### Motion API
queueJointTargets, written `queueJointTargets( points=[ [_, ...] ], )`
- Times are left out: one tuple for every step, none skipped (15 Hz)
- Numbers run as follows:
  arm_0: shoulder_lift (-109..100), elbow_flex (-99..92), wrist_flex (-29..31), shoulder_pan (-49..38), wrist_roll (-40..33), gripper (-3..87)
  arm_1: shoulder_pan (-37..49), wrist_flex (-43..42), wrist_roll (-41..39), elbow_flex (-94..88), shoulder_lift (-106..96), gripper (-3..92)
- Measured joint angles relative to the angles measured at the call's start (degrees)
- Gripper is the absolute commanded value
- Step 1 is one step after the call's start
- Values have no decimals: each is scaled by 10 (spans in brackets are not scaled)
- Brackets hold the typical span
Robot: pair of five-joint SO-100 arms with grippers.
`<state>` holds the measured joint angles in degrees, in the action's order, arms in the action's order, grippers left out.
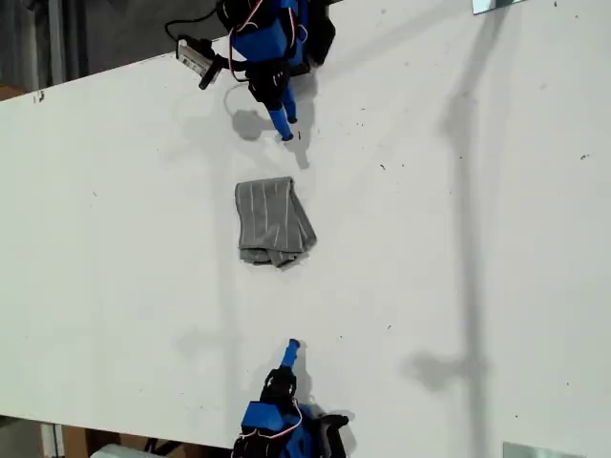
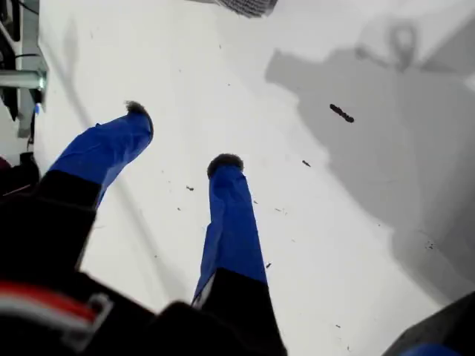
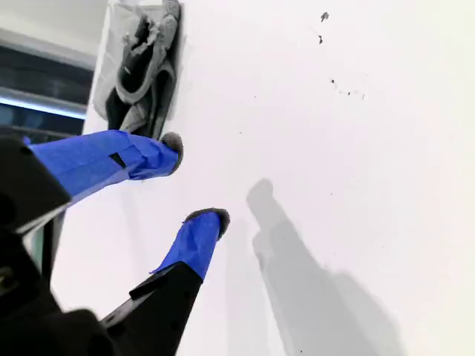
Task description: Grasp corners of a square towel and fold twice.
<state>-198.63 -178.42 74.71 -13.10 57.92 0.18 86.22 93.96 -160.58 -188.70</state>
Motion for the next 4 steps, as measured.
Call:
queueJointTargets(
  points=[
    [0, 0, 0, 2, 0, 139, 0, 0, 0, 0, 0, 208],
    [0, 0, 0, 1, 0, 139, 0, 0, 0, 0, 0, 208],
    [0, 0, 0, 1, 0, 139, 0, 0, 0, 0, 0, 208],
    [0, 0, 0, 1, 0, 139, 0, 0, 0, 0, 0, 208]
  ],
)
